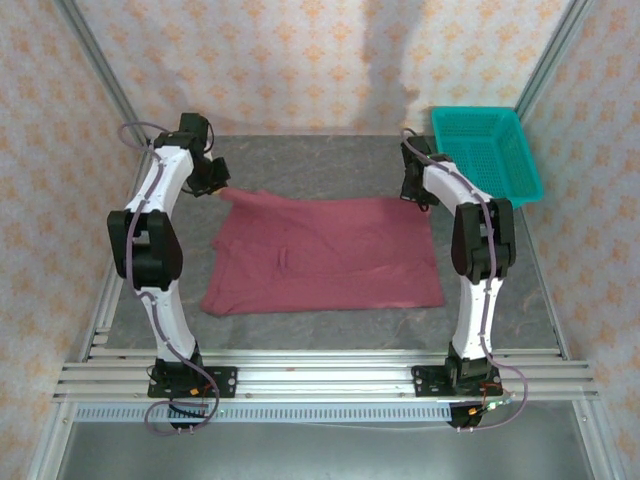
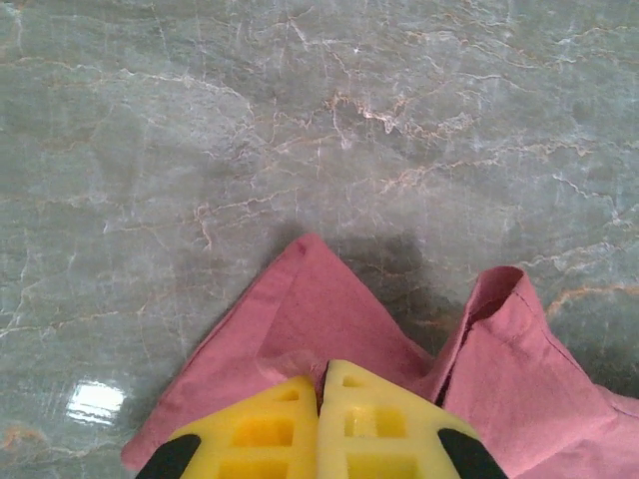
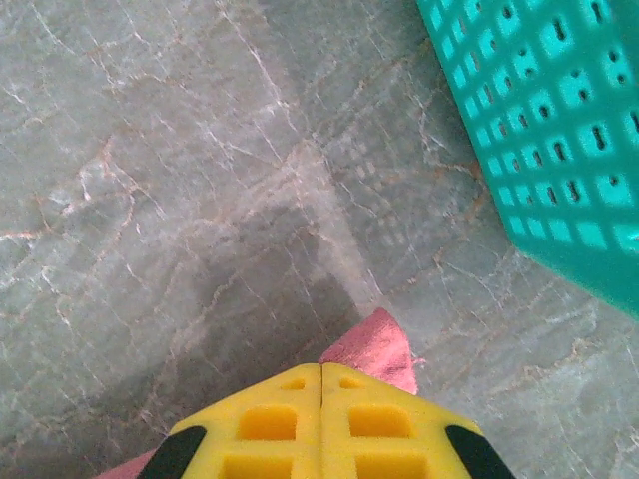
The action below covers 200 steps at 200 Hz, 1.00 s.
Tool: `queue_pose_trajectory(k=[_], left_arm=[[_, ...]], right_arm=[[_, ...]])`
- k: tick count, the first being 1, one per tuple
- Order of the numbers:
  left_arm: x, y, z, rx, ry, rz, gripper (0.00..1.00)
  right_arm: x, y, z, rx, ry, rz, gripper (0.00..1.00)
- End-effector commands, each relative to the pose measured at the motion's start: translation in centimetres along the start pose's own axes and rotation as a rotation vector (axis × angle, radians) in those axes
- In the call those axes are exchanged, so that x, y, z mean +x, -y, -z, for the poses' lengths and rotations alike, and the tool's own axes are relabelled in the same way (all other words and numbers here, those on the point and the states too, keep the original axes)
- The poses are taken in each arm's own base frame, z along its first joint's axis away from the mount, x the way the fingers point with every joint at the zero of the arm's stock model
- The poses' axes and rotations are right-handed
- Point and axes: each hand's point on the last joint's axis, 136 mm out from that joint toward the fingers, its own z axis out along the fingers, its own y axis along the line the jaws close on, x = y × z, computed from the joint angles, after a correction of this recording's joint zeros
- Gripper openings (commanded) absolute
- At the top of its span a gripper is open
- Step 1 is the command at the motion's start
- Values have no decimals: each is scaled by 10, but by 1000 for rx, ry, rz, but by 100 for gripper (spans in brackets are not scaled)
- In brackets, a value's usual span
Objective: Fold and stack the t-shirts
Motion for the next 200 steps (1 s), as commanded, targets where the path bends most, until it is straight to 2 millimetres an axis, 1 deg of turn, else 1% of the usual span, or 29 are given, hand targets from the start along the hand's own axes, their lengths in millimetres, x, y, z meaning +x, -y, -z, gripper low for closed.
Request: queue_pose_trajectory(k=[1,20,44,67,85,102,124,144,165,183,200], left_arm=[[8,7,30,34,47,-28,0],[22,6,38,46,49,-28,0],[46,1,40,37,32,-33,0],[69,-8,39,24,11,-17,0],[88,-13,44,26,7,-4,0],[106,-22,47,12,3,8,0],[129,-40,51,-28,-5,28,0],[142,-55,53,-67,0,39,0],[152,-67,52,-107,-6,49,0],[155,-77,52,-135,1,67,0],[157,-81,51,-148,4,70,0]], right_arm=[[-4,11,20,-7,47,-8,0],[5,18,25,-1,45,-4,0],[18,27,29,5,33,-2,0],[31,34,33,10,25,0,0],[40,41,35,21,18,4,0],[48,45,36,21,8,2,0],[57,49,38,21,-3,-1,0],[65,53,42,18,-12,-6,0],[74,55,47,10,-24,-11,0],[82,56,51,4,-33,-15,0],[91,59,53,9,-41,-13,0]])
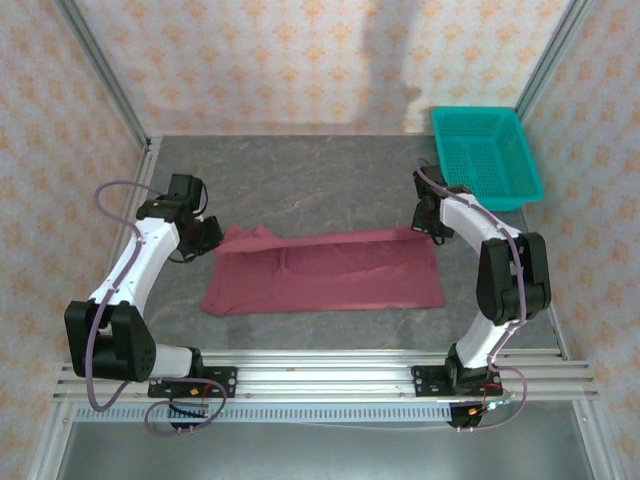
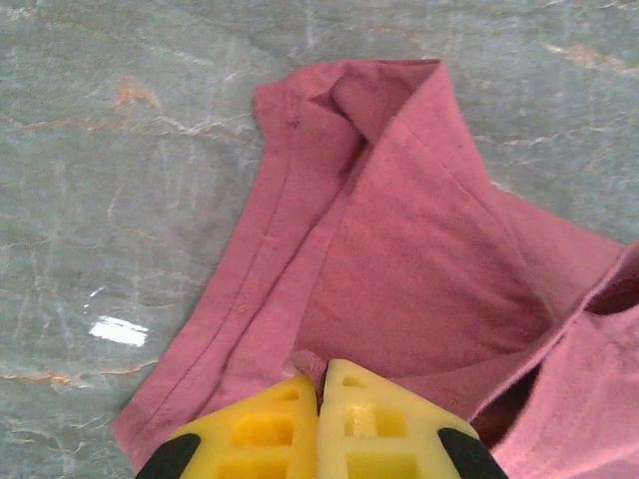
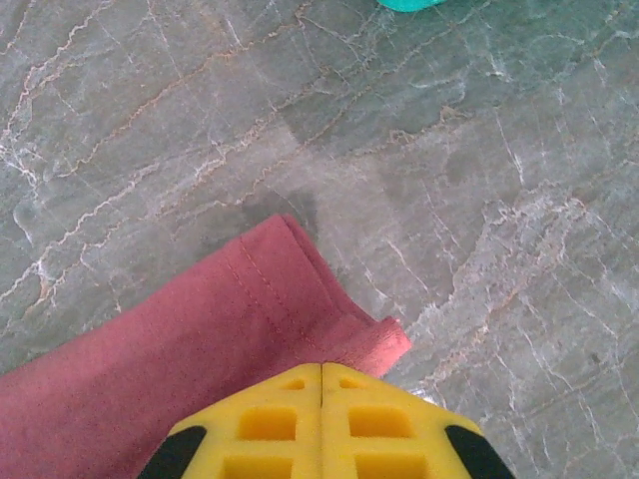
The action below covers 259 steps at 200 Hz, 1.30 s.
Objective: Fold and stack the t-shirts
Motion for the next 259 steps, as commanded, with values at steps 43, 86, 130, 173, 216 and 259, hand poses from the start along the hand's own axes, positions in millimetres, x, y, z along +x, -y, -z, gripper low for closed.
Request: queue_pose_trajectory(k=[43,86,130,173,216,259], left_arm=[[18,-37,-10,-146,-17,31,0],[35,-40,-25,-124,-49,51,0],[60,-56,-49,-174,-117,119,0],[65,-67,-48,-213,-97,146,34],[39,-59,-5,-149,80,193,67],[8,-18,15,15,139,131,70]], right_arm=[[34,10,8,11,-35,-26,0],[51,14,1,35,-65,-21,0],[70,19,-7,51,-106,-34,0],[86,25,0,29,-124,-75,38],[84,23,37,-85,-67,-127,66],[70,-4,58,-272,-1,-133,79]])
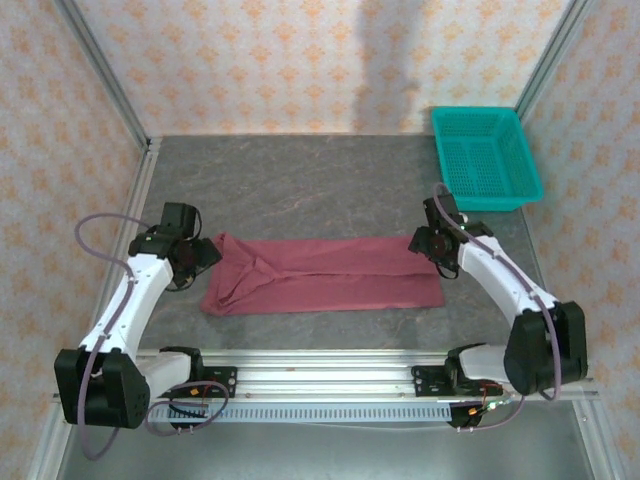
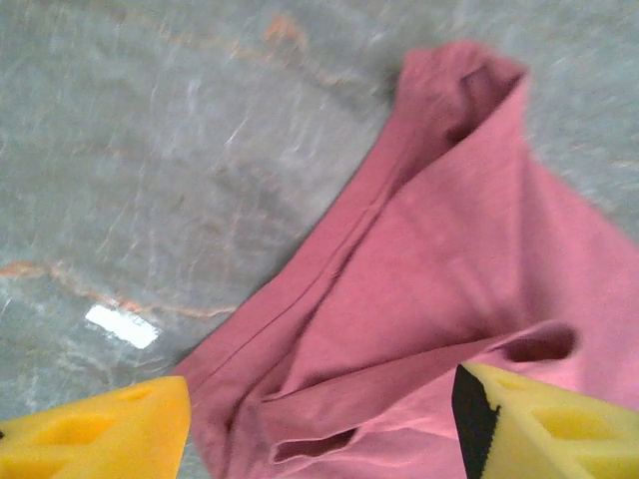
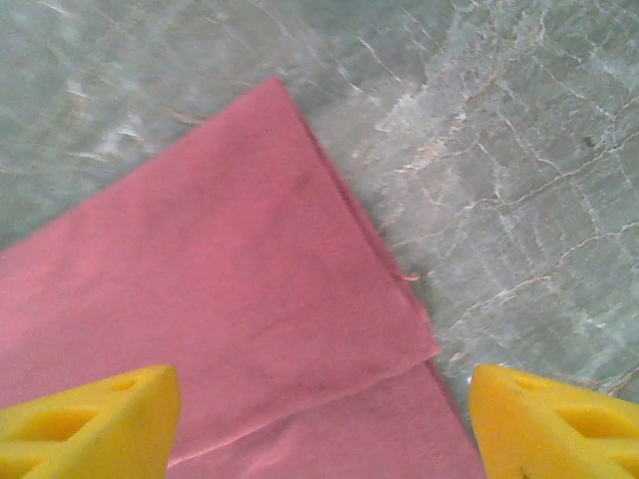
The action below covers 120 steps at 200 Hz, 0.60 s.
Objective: Fold and stack the t-shirts
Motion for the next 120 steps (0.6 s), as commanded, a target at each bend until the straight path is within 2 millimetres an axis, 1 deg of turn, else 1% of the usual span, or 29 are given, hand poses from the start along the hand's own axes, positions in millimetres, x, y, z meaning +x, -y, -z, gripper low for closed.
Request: queue_pose_trajectory(k=[1,12,23,35,41,65,88,99,120], left_arm=[[-15,22,4,62,15,-37,70],[-13,33,-1,90,-27,-67,70],[-5,43,-8,110,-90,-101,70],[5,45,-15,80,-146,-130,68],[8,46,-18,67,-161,-181,67],[19,59,-29,57,-185,-287,64],[28,66,-43,29,-234,-332,52],[31,70,-50,19,-243,-366,50],[32,65,-62,-43,-270,-422,42]], right_arm=[[4,-15,-4,-76,-17,1,79],[5,-22,-11,-85,-51,2,79],[9,-36,-19,-130,-104,24,80],[14,-46,-28,-136,-139,47,81],[17,-50,-33,-141,-153,58,81],[26,-64,-44,-174,-193,71,81],[31,-65,-51,-165,-213,81,81],[33,-65,-52,-166,-219,81,81],[34,-64,-53,-166,-225,83,81]])
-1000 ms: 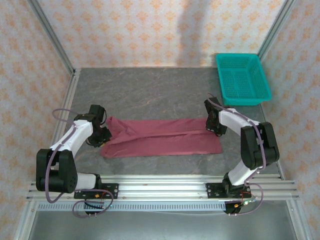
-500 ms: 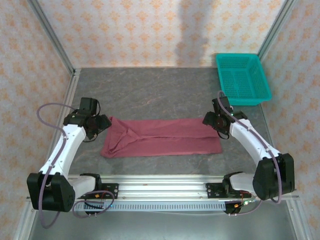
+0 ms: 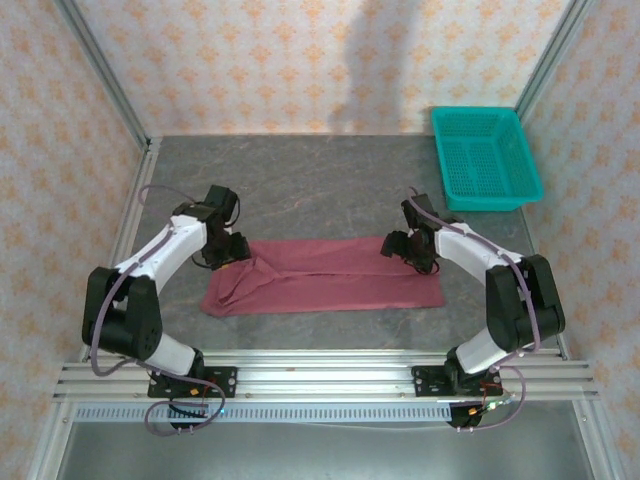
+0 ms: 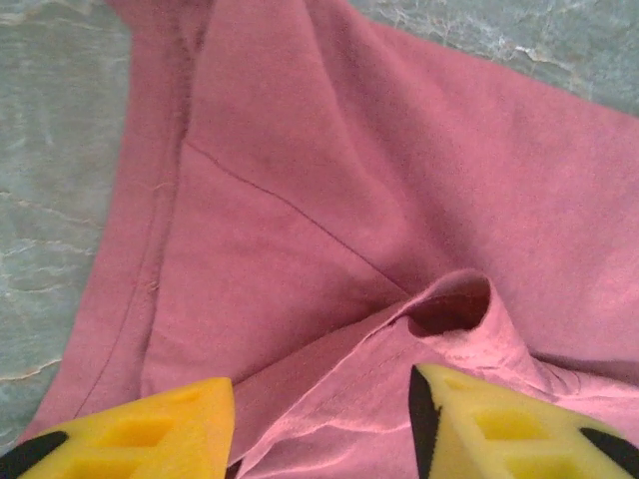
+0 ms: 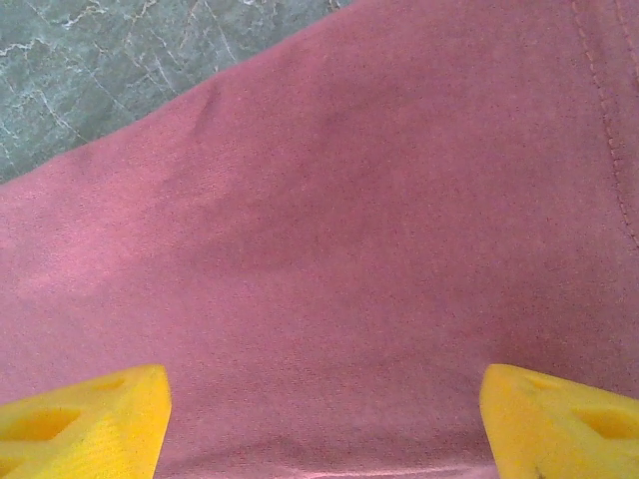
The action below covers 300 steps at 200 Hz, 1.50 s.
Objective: Fold and stack the t-shirts
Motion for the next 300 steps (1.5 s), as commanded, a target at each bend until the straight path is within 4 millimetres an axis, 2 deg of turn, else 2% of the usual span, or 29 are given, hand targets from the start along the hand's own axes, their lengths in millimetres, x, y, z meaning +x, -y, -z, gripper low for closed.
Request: queue_pose_trajectory(k=[1,36,78,149,180,224,243,274,300], left_arm=[[-6,-2,-6,-60,-15,-76,42],[-10,-7,-20,-106,-31,-135,41],[-23,7,-27,-67,-7,-180,41],[-23,23,-46,-7,-36,-256,41],[-16,25,-51,-1,-66,-283,37],[1,22,-44,14,-83,-322,9],[14,18,-41,24,-98,-338,2],[30,15,-29,48,-89,-356,0],[45,25,-13,119,-54,-382,0]], right_arm=[[-7,-9,2,-24,14,17,81],[-6,-6,1,-14,12,13,81],[-6,-6,0,-11,12,6,80],[-4,-4,-1,-9,9,-5,80],[-5,-4,0,-8,19,-10,80],[-10,-5,2,-3,33,-14,79],[-12,-5,2,1,37,-16,79],[-13,-5,0,6,35,-25,78],[-14,-5,-2,7,33,-31,78]])
